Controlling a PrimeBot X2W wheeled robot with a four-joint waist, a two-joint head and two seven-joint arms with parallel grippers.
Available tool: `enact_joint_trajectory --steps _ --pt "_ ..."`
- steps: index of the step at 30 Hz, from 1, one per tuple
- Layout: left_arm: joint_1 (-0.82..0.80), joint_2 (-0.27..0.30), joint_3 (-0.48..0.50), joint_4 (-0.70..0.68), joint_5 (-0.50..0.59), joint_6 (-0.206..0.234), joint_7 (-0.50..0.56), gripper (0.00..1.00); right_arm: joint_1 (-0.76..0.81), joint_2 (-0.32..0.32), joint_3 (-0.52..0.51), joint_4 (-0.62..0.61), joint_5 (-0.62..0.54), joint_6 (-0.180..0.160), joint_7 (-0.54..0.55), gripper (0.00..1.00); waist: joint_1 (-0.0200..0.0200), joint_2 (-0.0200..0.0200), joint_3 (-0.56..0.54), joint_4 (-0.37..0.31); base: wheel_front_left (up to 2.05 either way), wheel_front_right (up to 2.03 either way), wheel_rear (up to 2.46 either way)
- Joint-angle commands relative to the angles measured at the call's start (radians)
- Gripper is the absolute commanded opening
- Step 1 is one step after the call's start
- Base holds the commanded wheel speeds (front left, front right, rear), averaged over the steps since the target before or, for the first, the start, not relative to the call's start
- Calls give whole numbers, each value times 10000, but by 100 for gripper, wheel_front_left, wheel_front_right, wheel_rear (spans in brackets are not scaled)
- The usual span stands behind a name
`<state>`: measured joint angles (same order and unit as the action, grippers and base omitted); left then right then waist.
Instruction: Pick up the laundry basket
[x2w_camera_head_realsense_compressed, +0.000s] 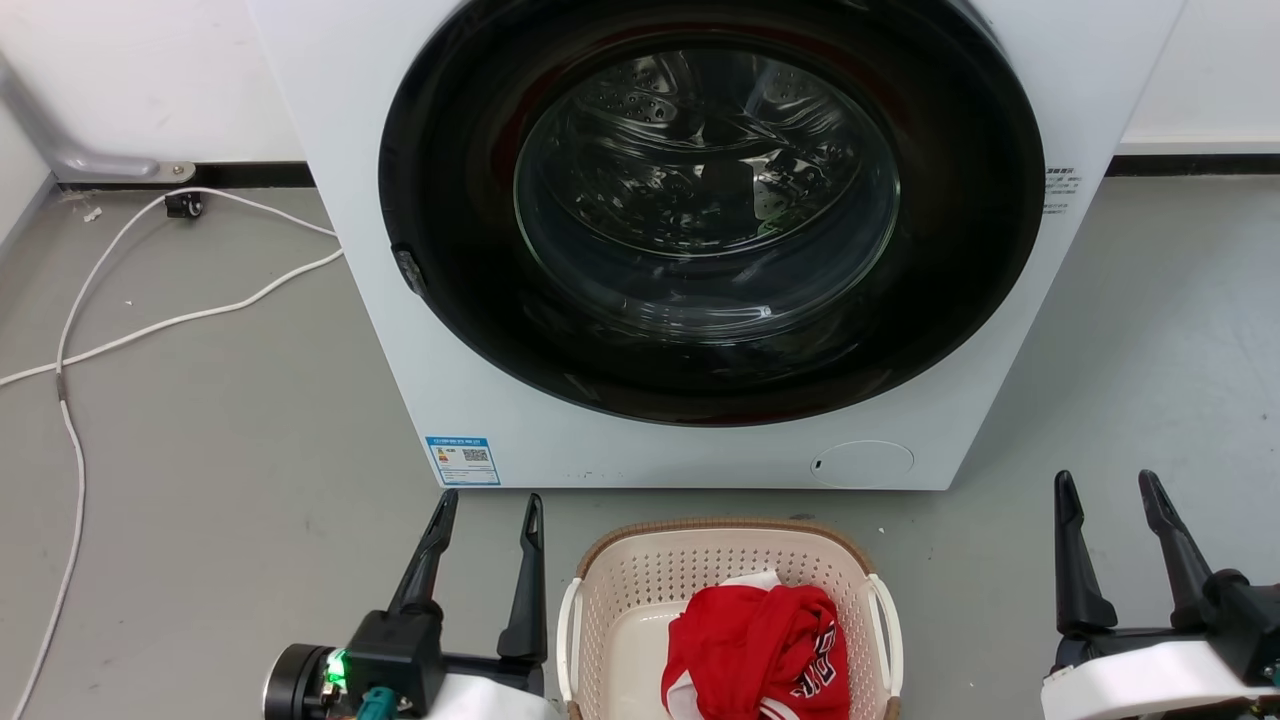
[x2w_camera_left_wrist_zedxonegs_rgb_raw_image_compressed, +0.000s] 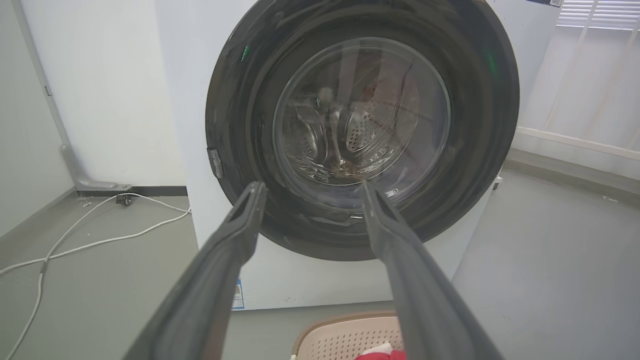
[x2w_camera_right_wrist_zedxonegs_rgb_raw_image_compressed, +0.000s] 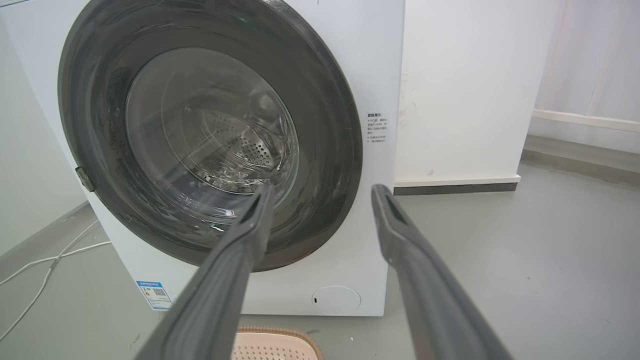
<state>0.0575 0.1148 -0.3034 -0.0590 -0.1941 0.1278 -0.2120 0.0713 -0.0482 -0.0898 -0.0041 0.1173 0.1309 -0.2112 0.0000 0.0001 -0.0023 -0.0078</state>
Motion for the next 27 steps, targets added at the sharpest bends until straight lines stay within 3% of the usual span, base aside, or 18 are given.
enact_joint_trajectory --steps 1,9,17,27 --pt "-99 66 -89 -100 233 109 -75 100 88 -34 -23 9 -161 -3 -88 100 0 -1 3 -3 0 0 0" --pt "212 -47 -110 9 149 55 -237 100 185 -33 50 9 -697 -3 -247 100 0 -1 -3 -19 0 0 0" --pt "431 -377 279 441 432 -813 -389 100 246 -33 40 127 -957 -3 -397 100 0 -1 -25 -39 0 0 0" --pt "592 -610 615 648 984 -1445 -559 100 362 -34 28 210 -1354 -3 -553 100 0 -1 -24 -27 0 0 0"
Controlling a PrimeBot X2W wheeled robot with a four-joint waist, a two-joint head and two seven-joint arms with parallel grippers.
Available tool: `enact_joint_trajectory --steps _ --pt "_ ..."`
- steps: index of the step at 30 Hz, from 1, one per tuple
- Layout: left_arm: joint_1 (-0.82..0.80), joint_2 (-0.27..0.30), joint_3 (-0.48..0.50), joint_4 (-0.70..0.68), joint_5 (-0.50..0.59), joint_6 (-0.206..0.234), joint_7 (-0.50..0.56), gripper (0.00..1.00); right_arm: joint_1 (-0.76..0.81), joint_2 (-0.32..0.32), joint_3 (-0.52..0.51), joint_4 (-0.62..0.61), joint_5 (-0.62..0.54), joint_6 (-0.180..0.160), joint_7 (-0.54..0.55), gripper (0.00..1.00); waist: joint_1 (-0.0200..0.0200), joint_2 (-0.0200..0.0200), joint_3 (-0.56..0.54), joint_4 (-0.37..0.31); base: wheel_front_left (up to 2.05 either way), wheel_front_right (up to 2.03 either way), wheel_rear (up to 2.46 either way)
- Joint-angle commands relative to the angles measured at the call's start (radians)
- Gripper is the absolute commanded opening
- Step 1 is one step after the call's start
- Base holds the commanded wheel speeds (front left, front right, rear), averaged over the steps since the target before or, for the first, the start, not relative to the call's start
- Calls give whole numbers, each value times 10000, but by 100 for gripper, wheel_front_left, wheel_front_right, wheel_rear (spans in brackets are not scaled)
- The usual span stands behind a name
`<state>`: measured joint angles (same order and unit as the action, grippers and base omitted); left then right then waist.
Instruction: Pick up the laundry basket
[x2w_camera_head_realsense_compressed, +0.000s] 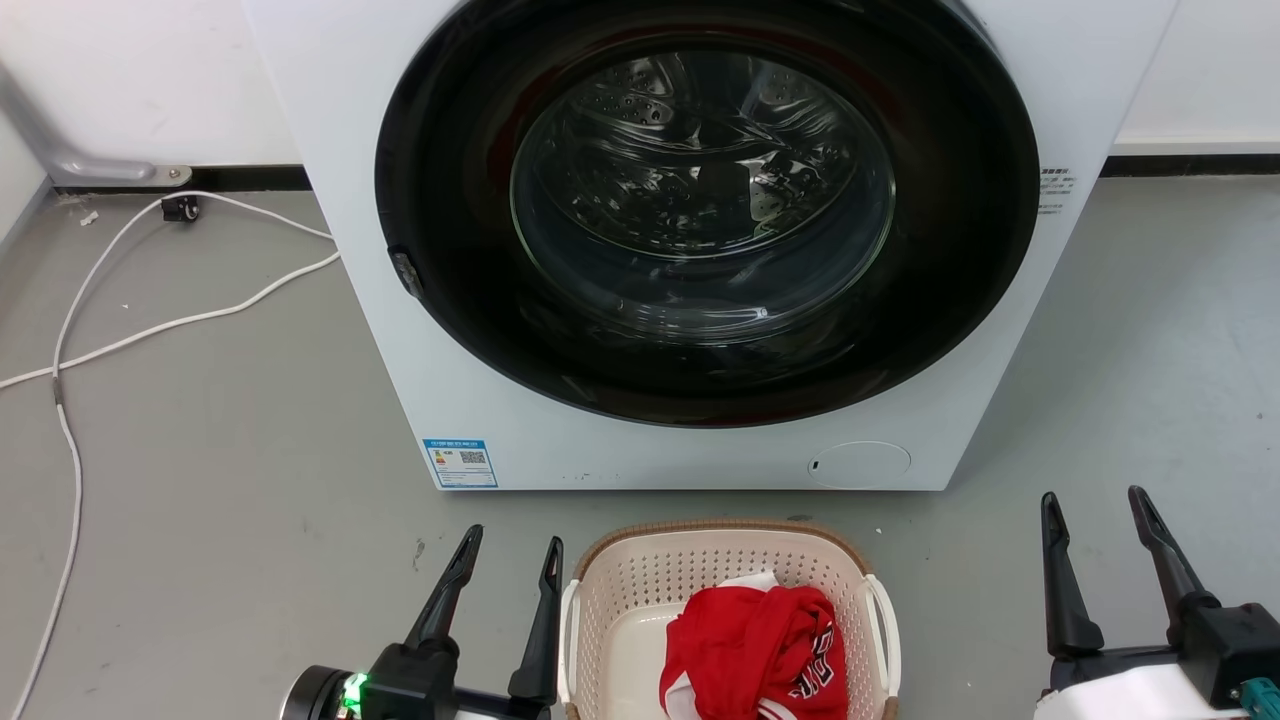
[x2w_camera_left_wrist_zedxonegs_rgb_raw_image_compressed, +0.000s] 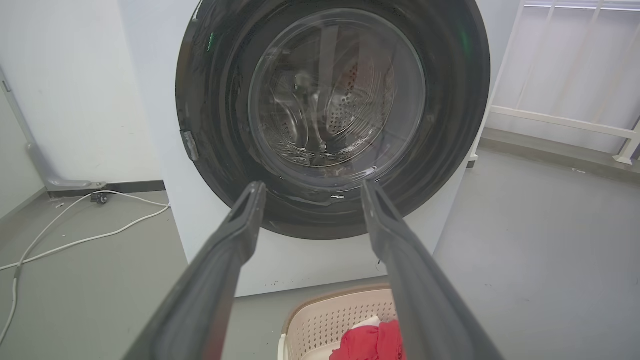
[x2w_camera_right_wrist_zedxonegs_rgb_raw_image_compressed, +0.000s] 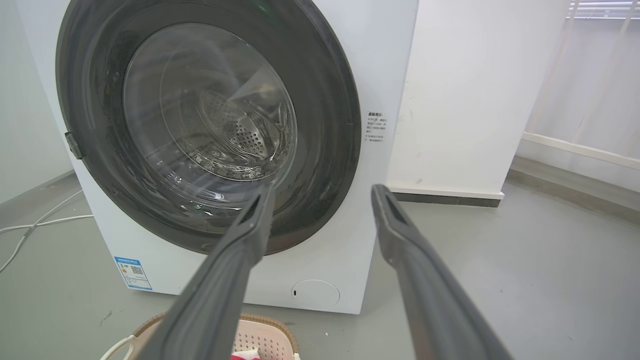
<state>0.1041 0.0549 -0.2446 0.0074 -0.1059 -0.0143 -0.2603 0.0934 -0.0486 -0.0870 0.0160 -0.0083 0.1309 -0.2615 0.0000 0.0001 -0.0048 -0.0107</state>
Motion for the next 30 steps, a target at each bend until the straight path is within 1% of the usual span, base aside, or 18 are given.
enact_joint_trajectory --steps 1,3,8,24,30 --pt "137 -21 51 -1 86 -66 -76 100 133 -28 2 39 -31 -3 -43 100 0 -1 -1 2 0 0 0" --pt "142 -28 98 14 137 -98 -74 100 123 -28 23 120 145 -3 -41 100 0 -1 -5 1 0 0 0" --pt "108 -48 152 8 114 -15 -65 100 96 -28 108 252 326 -3 -41 100 0 -1 -2 15 0 0 0" --pt "33 -47 85 52 -189 138 -54 100 -31 -28 166 348 495 -3 -41 100 0 -1 34 53 0 0 0" --pt "6 -45 204 222 -410 319 -54 100 -36 -28 205 403 459 -3 -41 100 0 -1 212 25 0 0 0"
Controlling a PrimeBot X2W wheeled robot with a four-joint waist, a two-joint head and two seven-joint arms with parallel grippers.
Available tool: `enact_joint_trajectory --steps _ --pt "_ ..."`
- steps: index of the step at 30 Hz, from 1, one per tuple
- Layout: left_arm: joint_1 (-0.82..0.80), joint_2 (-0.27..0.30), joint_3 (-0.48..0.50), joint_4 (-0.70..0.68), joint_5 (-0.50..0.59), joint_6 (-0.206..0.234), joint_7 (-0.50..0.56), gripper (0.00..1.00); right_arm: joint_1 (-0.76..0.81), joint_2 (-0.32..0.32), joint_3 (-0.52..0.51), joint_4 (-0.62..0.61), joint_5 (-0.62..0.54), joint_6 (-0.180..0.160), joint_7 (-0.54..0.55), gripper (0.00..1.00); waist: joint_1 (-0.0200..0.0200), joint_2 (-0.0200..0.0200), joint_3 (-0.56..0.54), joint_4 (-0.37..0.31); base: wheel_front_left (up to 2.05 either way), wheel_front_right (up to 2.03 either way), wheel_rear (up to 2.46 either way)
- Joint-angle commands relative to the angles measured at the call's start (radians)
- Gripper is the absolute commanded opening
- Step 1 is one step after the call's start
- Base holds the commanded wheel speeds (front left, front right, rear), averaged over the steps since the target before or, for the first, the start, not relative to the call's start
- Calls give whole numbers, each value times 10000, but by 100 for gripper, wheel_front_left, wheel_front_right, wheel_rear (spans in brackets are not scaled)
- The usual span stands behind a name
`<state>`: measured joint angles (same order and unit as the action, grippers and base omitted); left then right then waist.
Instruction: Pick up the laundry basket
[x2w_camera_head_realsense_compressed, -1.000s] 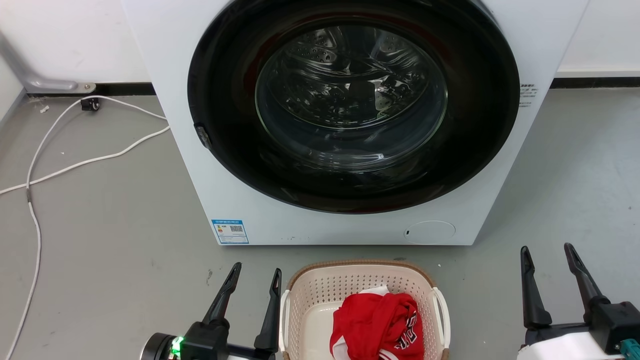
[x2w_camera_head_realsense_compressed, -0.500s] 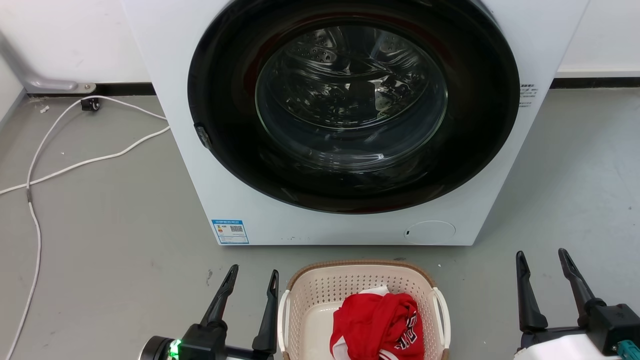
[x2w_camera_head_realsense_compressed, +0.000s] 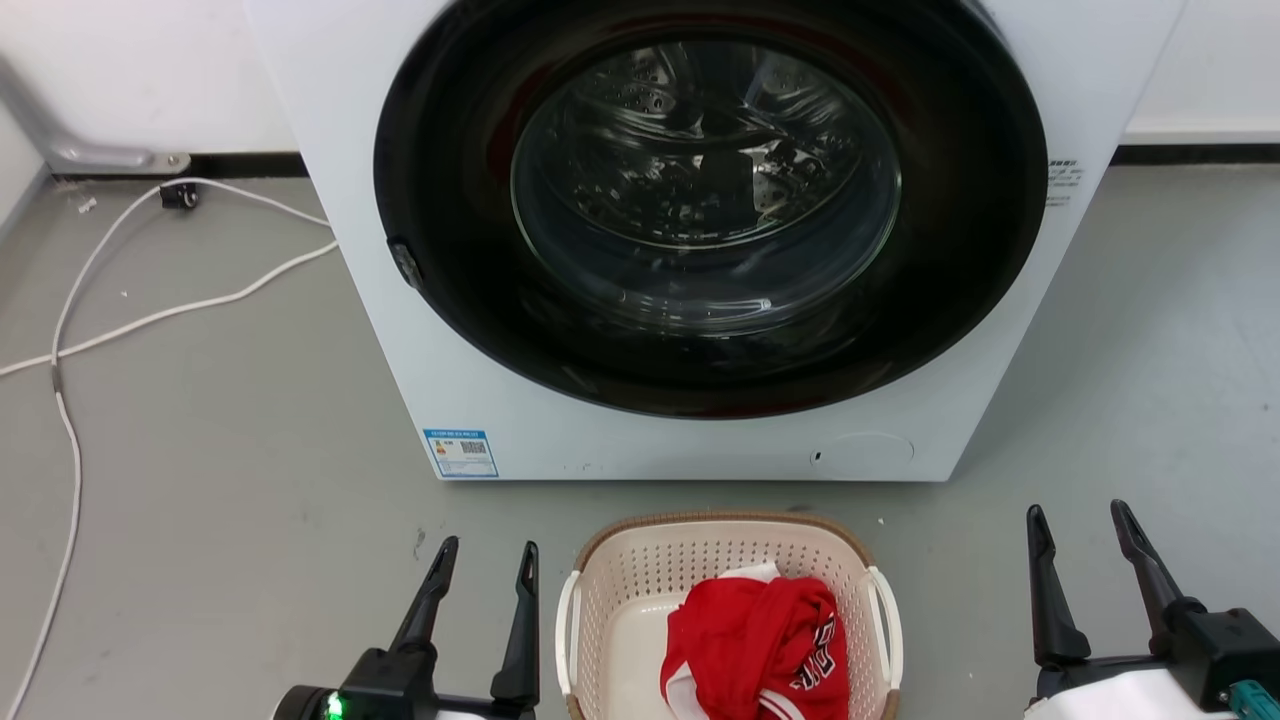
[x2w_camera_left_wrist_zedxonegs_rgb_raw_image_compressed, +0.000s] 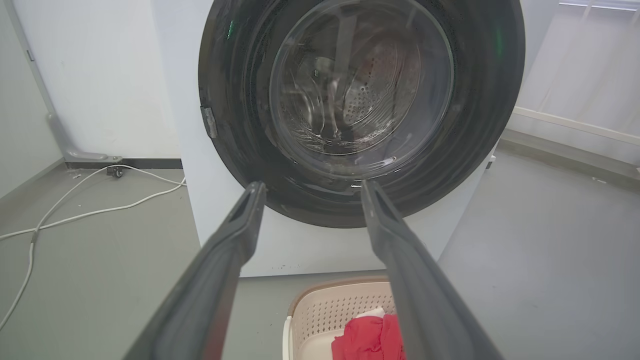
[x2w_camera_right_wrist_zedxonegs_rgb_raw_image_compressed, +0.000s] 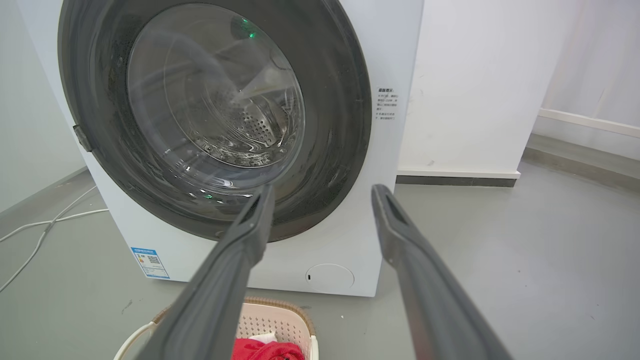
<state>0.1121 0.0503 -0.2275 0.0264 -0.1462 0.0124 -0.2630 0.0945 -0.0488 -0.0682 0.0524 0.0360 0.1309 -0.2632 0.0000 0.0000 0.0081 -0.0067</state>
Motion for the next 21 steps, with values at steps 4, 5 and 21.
enact_joint_trajectory --steps 4,5,21 --pt "-368 -1 80 159 245 174 -27 100 -267 -26 46 79 -195 -3 -24 100 0 0 621 -117 0 0 0" --pt "-480 -2 58 175 369 124 -27 100 -358 -26 49 83 -250 -3 -24 100 0 0 837 -155 0 0 0" --pt "-3640 405 927 2267 917 -956 -27 100 -3857 -17 391 2392 -1194 -4 -24 100 0 0 4879 -953 0 0 0"
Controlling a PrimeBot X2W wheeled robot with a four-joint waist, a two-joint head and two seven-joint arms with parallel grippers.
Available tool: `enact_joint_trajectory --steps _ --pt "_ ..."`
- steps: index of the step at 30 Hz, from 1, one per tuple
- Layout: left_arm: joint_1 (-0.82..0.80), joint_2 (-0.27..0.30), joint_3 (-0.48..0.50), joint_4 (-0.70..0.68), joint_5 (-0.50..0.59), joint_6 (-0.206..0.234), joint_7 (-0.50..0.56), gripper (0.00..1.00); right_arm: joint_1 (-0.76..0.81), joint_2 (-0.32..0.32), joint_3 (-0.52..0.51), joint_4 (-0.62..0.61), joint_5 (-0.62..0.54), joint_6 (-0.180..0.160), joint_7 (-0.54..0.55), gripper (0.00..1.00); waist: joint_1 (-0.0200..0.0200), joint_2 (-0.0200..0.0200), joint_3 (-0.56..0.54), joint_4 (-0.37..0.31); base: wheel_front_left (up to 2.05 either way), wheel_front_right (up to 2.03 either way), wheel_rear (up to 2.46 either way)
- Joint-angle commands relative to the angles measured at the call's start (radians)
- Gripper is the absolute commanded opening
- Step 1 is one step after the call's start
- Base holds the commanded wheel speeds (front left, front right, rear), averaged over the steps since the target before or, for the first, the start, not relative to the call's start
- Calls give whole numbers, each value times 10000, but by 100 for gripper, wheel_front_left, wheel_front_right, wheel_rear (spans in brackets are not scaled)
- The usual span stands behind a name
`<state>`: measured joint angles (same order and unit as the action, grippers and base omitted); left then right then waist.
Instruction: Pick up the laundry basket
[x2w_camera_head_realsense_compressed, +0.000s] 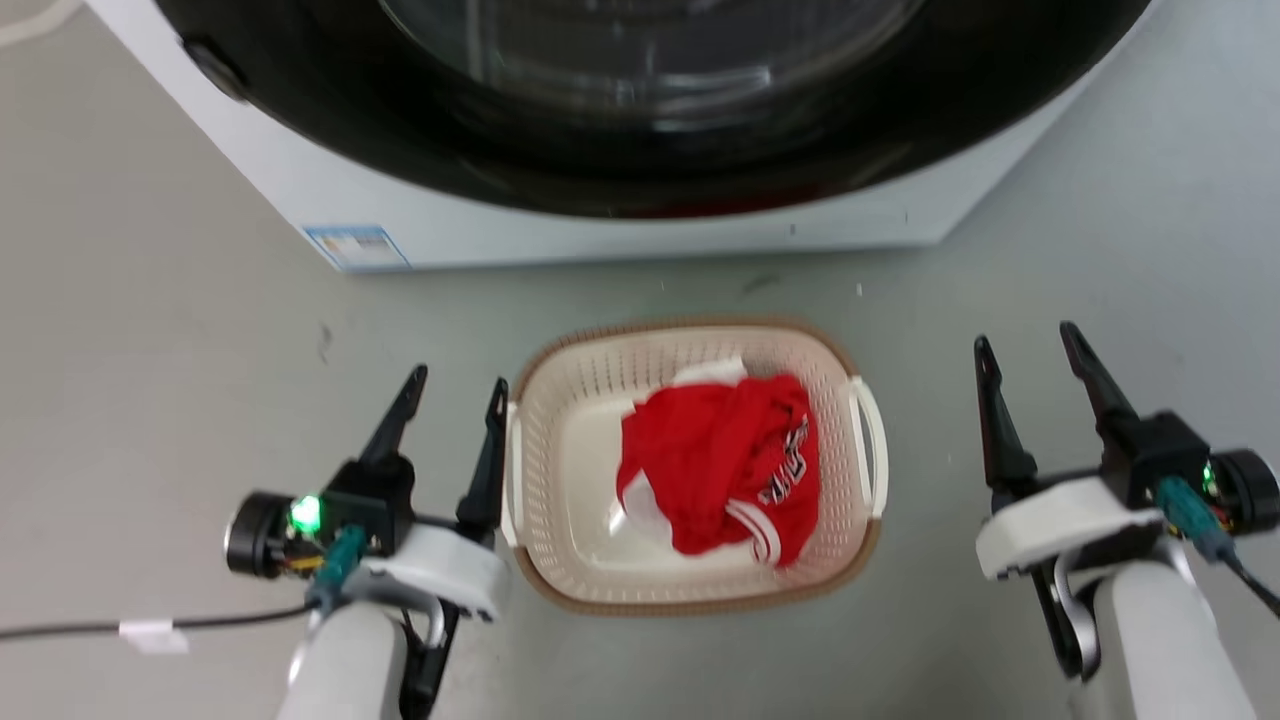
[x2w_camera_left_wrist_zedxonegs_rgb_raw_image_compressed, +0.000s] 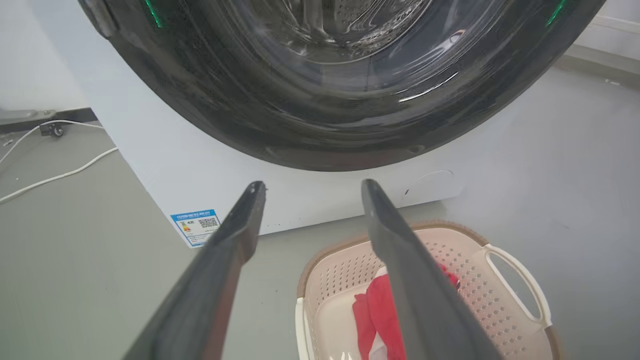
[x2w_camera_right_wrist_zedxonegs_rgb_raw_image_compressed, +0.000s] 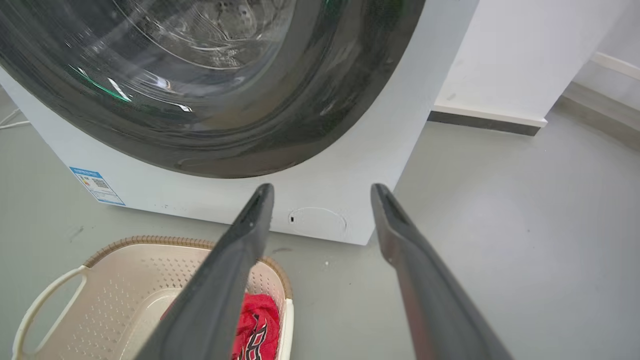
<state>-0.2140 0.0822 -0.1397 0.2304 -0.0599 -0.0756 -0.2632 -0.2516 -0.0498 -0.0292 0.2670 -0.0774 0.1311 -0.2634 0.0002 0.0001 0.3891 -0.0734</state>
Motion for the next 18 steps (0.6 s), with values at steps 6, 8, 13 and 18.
enact_joint_trajectory --steps 6,8,13,18 --pt "-1532 303 173 1521 40 -244 -26 100 -1434 -6 -73 1588 93 -6 -10 100 -2 -1 1970 -298 0 0 0" --pt "-1964 366 158 2194 -19 -296 -26 100 -1853 -5 -32 2156 139 -6 66 100 -2 -1 2234 -295 0 0 0" --pt "-2997 547 -148 4161 -5 -452 -26 100 -2852 -9 310 3698 649 -6 449 100 -2 -1 2792 -283 0 0 0" --pt "-3885 677 -539 5595 -136 -519 -26 100 -3877 -12 606 5155 1036 -6 916 100 -2 -1 3268 -302 0 0 0"
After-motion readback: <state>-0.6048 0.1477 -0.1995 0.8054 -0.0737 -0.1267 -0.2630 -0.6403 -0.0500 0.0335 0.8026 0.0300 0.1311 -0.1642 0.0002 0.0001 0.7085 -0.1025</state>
